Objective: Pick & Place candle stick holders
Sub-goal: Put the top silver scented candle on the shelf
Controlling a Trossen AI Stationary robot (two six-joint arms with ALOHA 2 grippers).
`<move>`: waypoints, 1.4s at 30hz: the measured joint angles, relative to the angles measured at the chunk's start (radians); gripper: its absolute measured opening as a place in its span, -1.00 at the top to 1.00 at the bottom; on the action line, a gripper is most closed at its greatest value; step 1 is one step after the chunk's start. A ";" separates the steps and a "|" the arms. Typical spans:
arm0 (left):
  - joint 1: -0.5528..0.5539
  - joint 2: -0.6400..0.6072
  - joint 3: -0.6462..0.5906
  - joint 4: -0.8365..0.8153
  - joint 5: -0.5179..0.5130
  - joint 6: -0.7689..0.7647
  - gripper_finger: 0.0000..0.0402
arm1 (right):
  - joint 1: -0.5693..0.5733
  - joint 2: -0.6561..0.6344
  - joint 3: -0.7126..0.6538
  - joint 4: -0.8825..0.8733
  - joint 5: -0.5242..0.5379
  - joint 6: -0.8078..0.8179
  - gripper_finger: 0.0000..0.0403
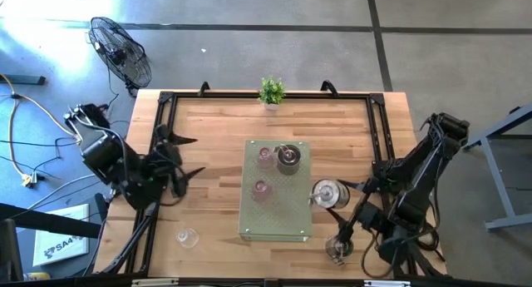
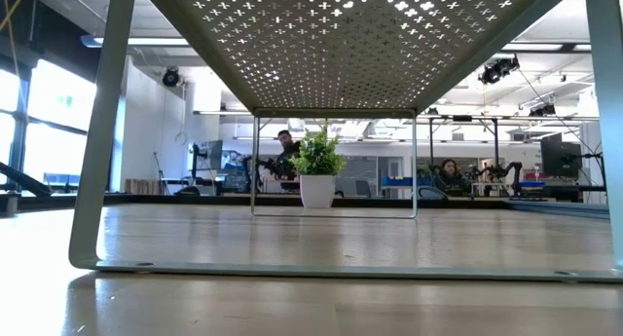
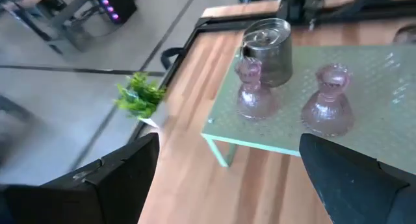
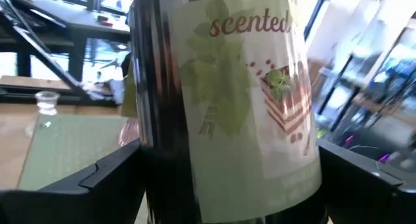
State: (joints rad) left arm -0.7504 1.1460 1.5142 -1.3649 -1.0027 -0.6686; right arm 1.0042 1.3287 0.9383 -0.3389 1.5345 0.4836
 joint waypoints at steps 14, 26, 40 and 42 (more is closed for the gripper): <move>-0.095 -0.468 -0.598 0.776 0.137 0.394 -0.82 | -0.162 -0.139 -0.338 0.452 -0.246 -0.050 -0.81; -0.094 -0.449 -0.639 0.825 0.211 0.421 -0.82 | -0.298 -0.140 -0.429 0.817 -0.688 -0.300 -0.81; -0.094 -0.428 -0.639 0.824 0.210 0.423 -0.82 | -0.449 -0.133 -0.491 0.904 -0.940 -0.276 -0.81; -0.094 -0.428 -0.639 0.824 0.210 0.430 -0.82 | -0.466 -0.123 -0.491 0.904 -0.976 -0.278 -0.81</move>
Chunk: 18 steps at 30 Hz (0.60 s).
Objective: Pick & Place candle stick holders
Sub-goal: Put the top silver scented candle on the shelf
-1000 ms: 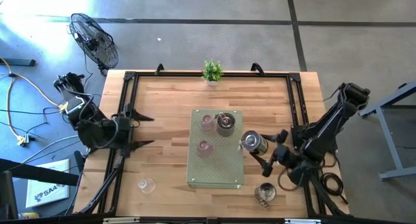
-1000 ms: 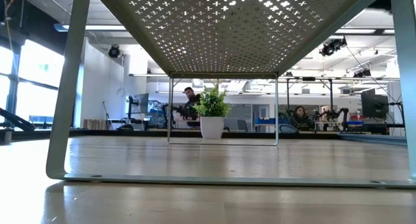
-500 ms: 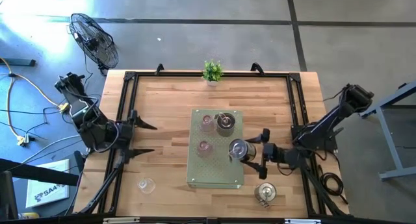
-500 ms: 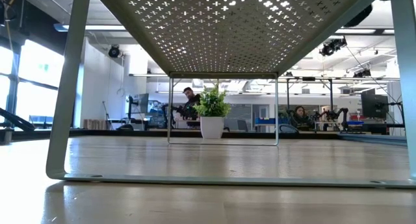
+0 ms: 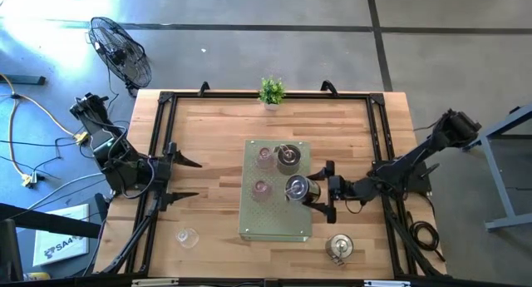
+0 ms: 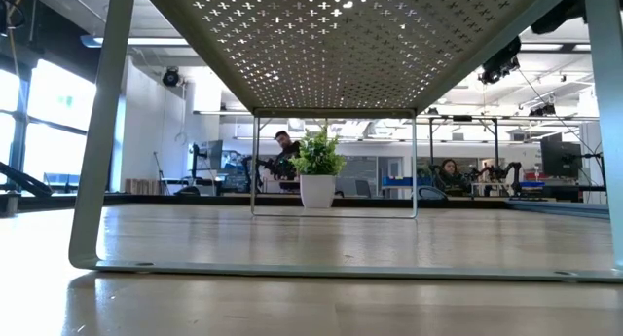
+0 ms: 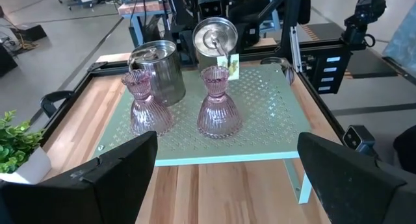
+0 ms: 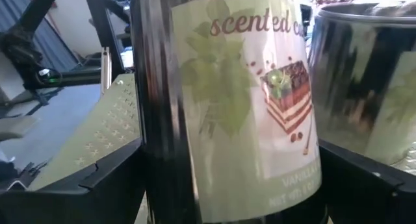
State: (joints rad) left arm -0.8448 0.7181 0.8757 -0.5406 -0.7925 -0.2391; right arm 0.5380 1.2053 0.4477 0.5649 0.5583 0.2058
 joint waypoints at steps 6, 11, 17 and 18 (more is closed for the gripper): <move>0.000 0.000 0.000 -0.003 0.000 0.000 -0.82 | -0.067 0.067 0.002 0.069 -0.090 0.020 -0.81; 0.000 0.000 0.000 -0.008 0.003 0.000 -0.82 | -0.113 0.122 0.002 0.140 -0.168 0.003 -0.81; 0.000 0.006 0.000 -0.008 0.020 0.000 -0.82 | -0.128 0.131 0.000 0.132 -0.188 0.000 -0.81; 0.000 0.007 0.000 -0.009 0.020 0.000 -0.82 | -0.128 0.131 0.000 0.133 -0.188 0.000 -0.81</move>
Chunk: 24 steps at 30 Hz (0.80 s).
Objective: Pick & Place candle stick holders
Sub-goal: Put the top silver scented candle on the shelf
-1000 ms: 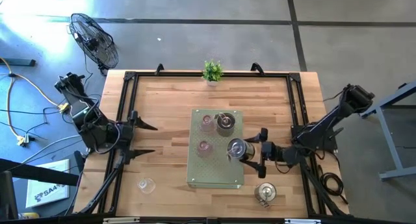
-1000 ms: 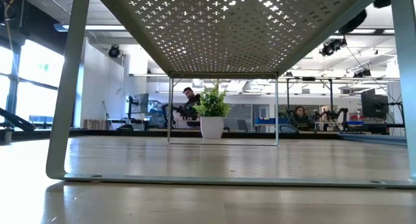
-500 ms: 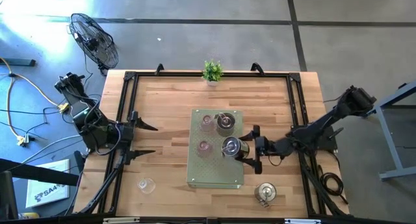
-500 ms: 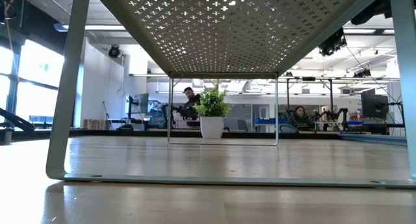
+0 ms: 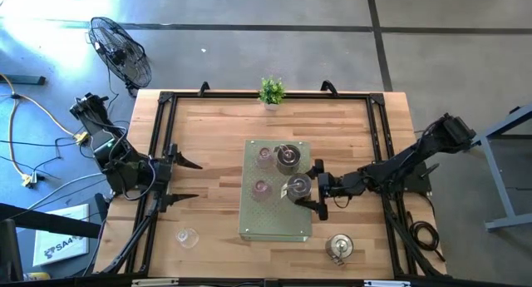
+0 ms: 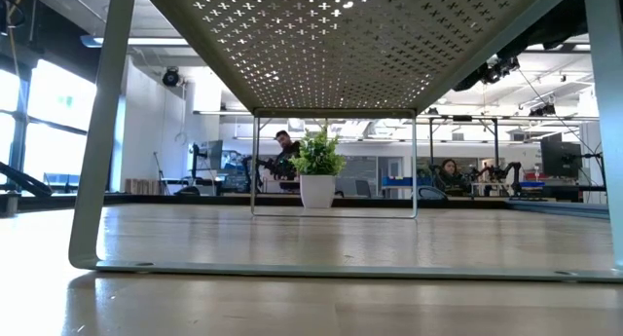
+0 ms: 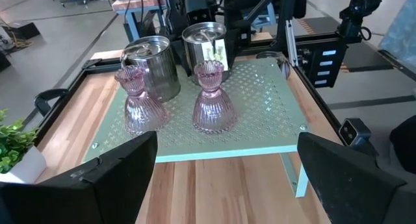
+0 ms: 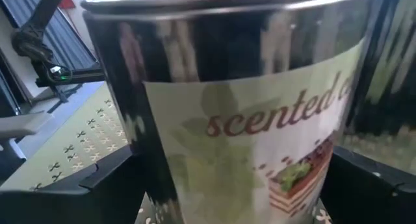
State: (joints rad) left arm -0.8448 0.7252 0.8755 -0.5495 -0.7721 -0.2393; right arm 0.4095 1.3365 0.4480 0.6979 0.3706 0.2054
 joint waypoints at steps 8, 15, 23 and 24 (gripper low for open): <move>0.000 0.018 -0.001 -0.004 0.000 0.003 -0.82 | -0.012 0.000 0.000 0.005 0.000 0.004 -0.81; 0.000 0.039 -0.001 -0.003 -0.005 0.005 -0.82 | -0.042 0.000 0.000 0.011 -0.042 0.016 -0.81; 0.000 0.039 -0.001 -0.003 -0.007 0.011 -0.82 | -0.046 0.001 0.028 -0.024 -0.052 0.018 -0.81; 0.000 0.039 -0.001 -0.003 -0.007 0.011 -0.82 | -0.048 0.001 0.030 -0.029 -0.053 0.020 -0.81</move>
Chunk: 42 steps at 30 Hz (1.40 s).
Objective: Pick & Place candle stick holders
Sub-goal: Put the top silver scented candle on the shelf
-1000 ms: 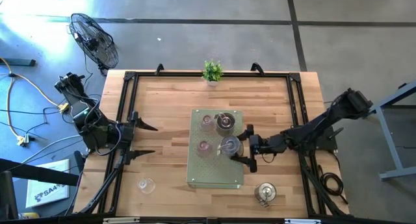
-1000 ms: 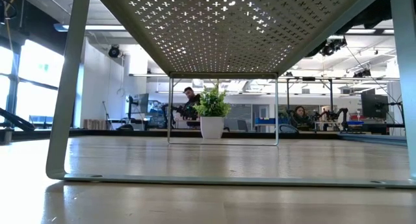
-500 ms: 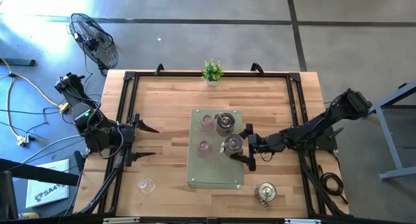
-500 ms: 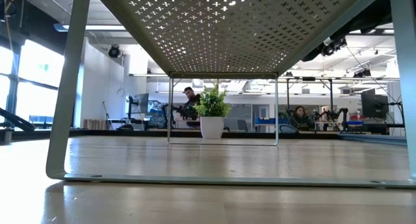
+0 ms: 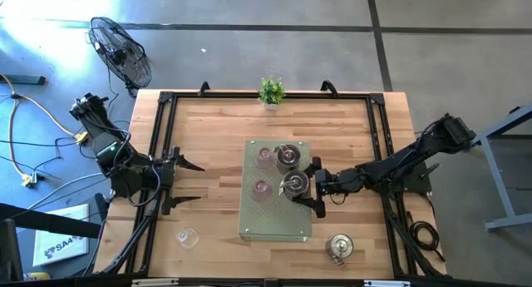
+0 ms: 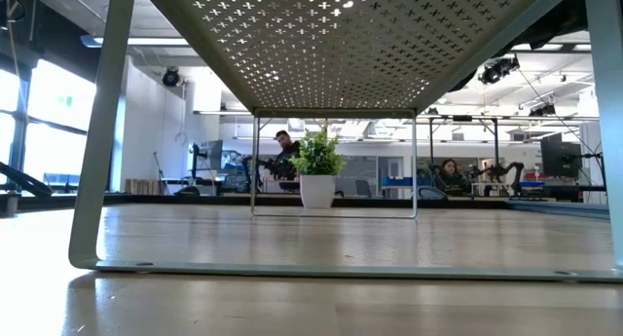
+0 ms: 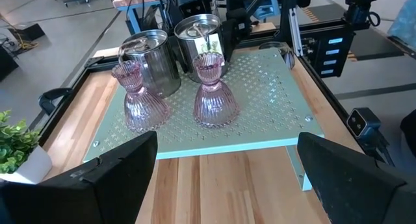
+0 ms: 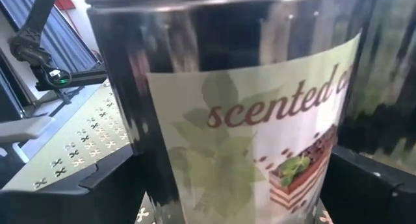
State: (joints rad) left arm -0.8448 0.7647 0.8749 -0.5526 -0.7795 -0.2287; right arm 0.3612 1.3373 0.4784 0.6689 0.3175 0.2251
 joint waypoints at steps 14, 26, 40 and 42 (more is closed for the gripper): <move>0.000 0.000 0.000 0.000 0.000 0.000 -0.82 | -0.015 0.000 0.005 -0.008 -0.067 -0.045 -0.81; 0.000 0.000 0.000 -0.004 0.001 0.000 -0.82 | -0.038 -0.001 0.006 -0.033 -0.136 -0.093 -0.81; 0.000 0.000 0.000 -0.021 0.003 -0.001 -0.82 | -0.100 -0.003 0.008 -0.036 -0.182 -0.022 -0.97; 0.000 0.000 -0.001 -0.026 0.003 -0.003 -0.82 | -0.100 -0.003 0.008 -0.034 -0.192 -0.019 -0.98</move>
State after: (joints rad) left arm -0.8448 0.7647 0.8737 -0.5791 -0.7765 -0.2317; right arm 0.2607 1.3342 0.4862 0.6347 0.1260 0.2060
